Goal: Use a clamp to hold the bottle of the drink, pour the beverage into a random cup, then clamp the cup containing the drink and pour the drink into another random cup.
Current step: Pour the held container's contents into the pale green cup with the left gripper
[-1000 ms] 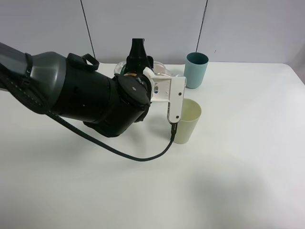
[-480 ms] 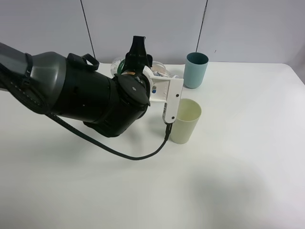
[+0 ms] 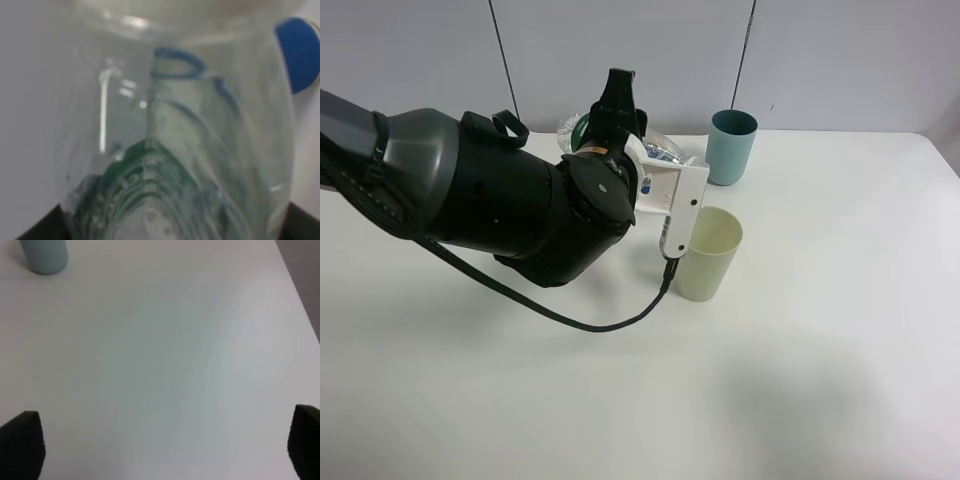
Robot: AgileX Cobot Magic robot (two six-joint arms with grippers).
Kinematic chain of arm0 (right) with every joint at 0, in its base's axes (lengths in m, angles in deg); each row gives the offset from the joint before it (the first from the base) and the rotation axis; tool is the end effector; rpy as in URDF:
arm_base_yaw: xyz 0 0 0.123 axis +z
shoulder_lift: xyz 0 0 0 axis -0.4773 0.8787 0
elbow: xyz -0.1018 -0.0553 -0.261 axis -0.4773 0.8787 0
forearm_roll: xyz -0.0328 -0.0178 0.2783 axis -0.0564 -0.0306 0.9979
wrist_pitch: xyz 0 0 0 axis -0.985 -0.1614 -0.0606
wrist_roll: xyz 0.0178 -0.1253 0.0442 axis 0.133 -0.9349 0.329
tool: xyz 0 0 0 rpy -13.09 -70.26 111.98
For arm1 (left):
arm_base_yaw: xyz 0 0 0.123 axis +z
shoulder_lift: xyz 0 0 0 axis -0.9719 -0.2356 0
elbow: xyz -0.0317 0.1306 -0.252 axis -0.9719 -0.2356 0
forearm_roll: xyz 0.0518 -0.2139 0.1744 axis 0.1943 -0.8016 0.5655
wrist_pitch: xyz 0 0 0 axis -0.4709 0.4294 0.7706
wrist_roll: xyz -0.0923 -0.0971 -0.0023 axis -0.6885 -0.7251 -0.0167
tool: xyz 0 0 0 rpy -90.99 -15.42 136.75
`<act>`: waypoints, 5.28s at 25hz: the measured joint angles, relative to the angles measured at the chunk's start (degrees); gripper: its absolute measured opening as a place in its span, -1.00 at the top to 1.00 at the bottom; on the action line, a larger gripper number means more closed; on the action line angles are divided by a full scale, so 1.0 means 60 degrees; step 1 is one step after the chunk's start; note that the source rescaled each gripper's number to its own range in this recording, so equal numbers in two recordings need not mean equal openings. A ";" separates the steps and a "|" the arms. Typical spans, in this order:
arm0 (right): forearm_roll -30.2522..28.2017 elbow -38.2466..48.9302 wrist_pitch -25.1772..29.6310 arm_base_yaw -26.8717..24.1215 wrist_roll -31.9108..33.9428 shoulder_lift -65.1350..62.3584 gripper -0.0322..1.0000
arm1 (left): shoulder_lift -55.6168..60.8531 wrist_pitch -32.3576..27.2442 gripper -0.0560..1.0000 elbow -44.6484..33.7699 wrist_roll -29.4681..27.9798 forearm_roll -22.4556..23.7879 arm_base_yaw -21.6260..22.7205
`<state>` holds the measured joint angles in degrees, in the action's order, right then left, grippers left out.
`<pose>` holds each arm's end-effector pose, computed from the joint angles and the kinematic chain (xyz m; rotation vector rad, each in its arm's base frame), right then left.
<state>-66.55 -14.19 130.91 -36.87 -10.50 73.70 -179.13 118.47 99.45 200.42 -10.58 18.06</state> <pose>0.0575 0.0005 0.2732 -0.0251 2.0446 -0.1059 0.3067 -0.2929 0.1501 1.5741 1.3302 1.1254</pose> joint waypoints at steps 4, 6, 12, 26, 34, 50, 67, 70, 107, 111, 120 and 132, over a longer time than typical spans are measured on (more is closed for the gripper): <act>0.0000 0.0000 0.0000 0.0000 0.0000 0.0000 -1.00 | 0.0000 0.0126 0.78 0.0000 0.0230 0.0018 0.0000; 0.0000 0.0000 0.0000 0.0000 0.0000 0.0000 -1.00 | 0.0000 0.0212 0.78 0.0000 0.0328 0.0028 0.0000; 0.0000 0.0000 0.0000 0.0000 0.0000 0.0000 -1.00 | 0.0000 0.0253 0.78 0.0000 0.0407 0.0038 0.0000; 0.0000 0.0000 0.0000 0.0000 0.0000 0.0000 -1.00 | 0.0000 0.0295 0.78 0.0000 0.0798 0.0273 0.0000; 0.0000 0.0000 0.0000 0.0000 0.0000 0.0000 -1.00 | 0.0000 0.0358 0.78 0.0000 0.0826 0.0468 0.0000; 0.0000 0.0000 0.0000 0.0000 0.0000 0.0000 -1.00 | 0.0000 0.0596 0.78 0.0007 0.1240 0.0573 0.0000; 0.0000 0.0000 0.0000 0.0000 0.0000 0.0000 -1.00 | 0.0000 0.1044 0.78 0.0007 0.1329 0.1133 0.0000; 0.0000 0.0000 0.0000 0.0000 0.0000 0.0000 -1.00 | 0.0000 0.1130 0.78 0.0007 0.1329 0.1192 0.0000; 0.0000 0.0000 0.0000 0.0000 0.0000 0.0000 -1.00 | 0.0000 0.2206 0.78 0.0018 0.1337 0.3293 0.0000; 0.0000 0.0000 0.0000 0.0000 0.0000 0.0000 -1.00 | 0.0000 0.2373 0.78 0.0018 0.1337 0.3322 0.0000; 0.0000 0.0000 0.0000 0.0000 0.0000 0.0000 -1.00 | 0.0000 0.2423 0.78 0.0018 0.1337 0.3361 0.0000; 0.0000 0.0000 0.0000 0.0000 0.0000 0.0000 -1.00 | 0.0000 0.2430 0.78 0.0018 0.1337 0.4074 0.0000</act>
<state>-66.55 -14.19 130.91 -36.87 -10.50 73.70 -179.13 133.05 99.56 208.45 13.86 18.06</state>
